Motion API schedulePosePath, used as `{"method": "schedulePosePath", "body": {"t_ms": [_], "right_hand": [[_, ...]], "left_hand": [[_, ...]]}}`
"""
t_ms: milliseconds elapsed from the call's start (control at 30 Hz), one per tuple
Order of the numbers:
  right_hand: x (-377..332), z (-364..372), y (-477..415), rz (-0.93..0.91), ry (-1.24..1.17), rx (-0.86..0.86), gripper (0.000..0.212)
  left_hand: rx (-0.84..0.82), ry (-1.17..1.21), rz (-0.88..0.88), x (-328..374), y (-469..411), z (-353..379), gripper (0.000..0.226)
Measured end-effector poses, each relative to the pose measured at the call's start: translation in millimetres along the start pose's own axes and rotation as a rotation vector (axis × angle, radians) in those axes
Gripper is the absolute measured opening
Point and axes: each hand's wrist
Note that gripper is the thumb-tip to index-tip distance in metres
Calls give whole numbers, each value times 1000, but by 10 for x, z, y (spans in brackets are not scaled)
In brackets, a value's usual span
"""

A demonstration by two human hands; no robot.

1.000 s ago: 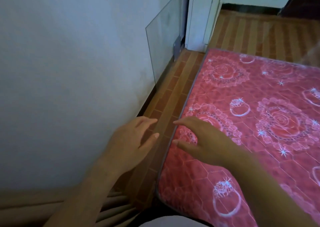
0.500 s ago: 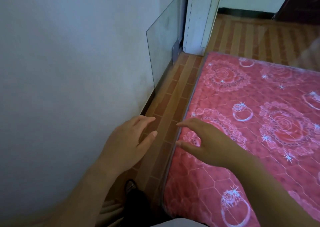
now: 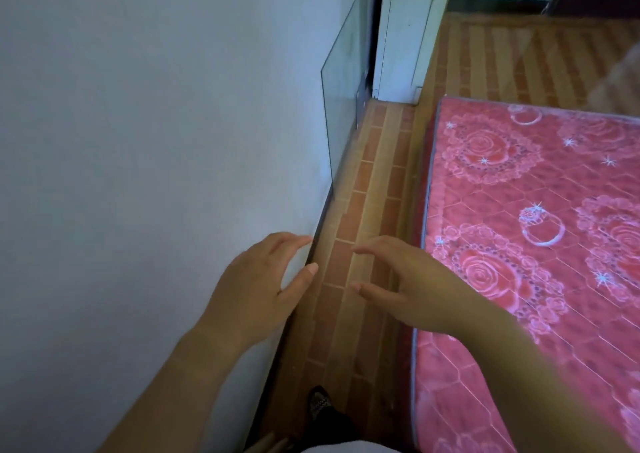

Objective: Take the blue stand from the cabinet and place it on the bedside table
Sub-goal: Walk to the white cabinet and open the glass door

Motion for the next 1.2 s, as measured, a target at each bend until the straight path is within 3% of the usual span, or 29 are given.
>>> {"method": "schedulePosePath", "body": {"t_ms": [133, 667, 1033, 1200], "right_hand": [[-107, 140, -230, 16, 5, -45, 55], [10, -98, -909, 88, 20, 76, 56], [1073, -1031, -2030, 201, 75, 107, 53], [1625, -1562, -2650, 210, 91, 133, 53]], "left_hand": [[-13, -29, -17, -249, -133, -86, 62], [-53, 52, 133, -323, -1127, -161, 61], [-140, 96, 234, 316, -3113, 265, 60], [-107, 130, 247, 674, -4108, 397, 62]]}}
Point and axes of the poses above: each hand's wrist, its own y-axis away from the middle knuckle, its own z-axis out of the palm, x = y × z, and after that the axes turned 10 degrees about x, right-handed
